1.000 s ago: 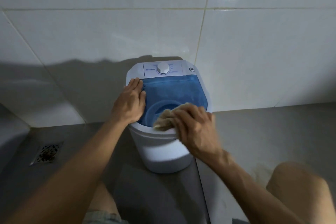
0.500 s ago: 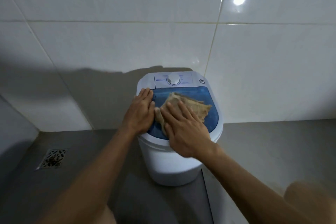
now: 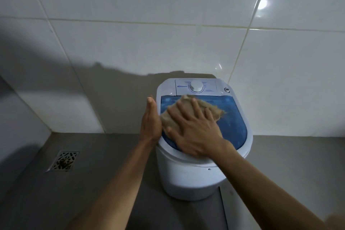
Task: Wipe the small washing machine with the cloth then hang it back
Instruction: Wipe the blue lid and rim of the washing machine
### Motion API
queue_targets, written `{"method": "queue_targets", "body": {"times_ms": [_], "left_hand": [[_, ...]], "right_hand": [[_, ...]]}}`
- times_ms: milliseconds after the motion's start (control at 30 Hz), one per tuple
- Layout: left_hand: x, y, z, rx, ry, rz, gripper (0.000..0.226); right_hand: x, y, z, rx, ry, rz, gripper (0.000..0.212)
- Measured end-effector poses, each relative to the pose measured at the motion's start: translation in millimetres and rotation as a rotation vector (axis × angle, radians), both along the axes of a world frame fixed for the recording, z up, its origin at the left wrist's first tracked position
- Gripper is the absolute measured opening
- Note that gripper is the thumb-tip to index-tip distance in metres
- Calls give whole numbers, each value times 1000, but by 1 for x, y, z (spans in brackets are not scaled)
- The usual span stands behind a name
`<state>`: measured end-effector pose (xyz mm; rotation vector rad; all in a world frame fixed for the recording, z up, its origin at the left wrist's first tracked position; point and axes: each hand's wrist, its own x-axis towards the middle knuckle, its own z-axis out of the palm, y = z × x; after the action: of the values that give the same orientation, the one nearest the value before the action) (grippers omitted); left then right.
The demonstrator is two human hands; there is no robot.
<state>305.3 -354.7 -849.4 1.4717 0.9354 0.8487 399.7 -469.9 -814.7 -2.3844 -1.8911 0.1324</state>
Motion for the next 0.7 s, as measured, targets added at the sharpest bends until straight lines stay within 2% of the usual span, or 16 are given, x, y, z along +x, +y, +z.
{"method": "queue_targets", "body": {"times_ms": [33,133,200,300,367,533,700], "left_hand": [[0,2,-3,-57,-51,-4,93],[2,-1,-3,-142,-197,-81,64],[2,1,-4,-140,-214,-106,52],[0,2,-5,-142,-252,-153,63],[0,0,-2,-103,-252,-191,65],[8,0,3,-132,-364,-195,80],[9,4,3,-111,-427,-228,80]], "right_hand": [[-13,-14,-1,12,-6,53,64],[-25,-50,4,-33,69,112,62],[-14,-44,6,-49,101,112,58],[5,0,2,3,0,100,64],[20,42,0,7,-10,59,58],[41,126,2,-67,-43,2,58],[16,97,-4,-69,25,33,60]]}}
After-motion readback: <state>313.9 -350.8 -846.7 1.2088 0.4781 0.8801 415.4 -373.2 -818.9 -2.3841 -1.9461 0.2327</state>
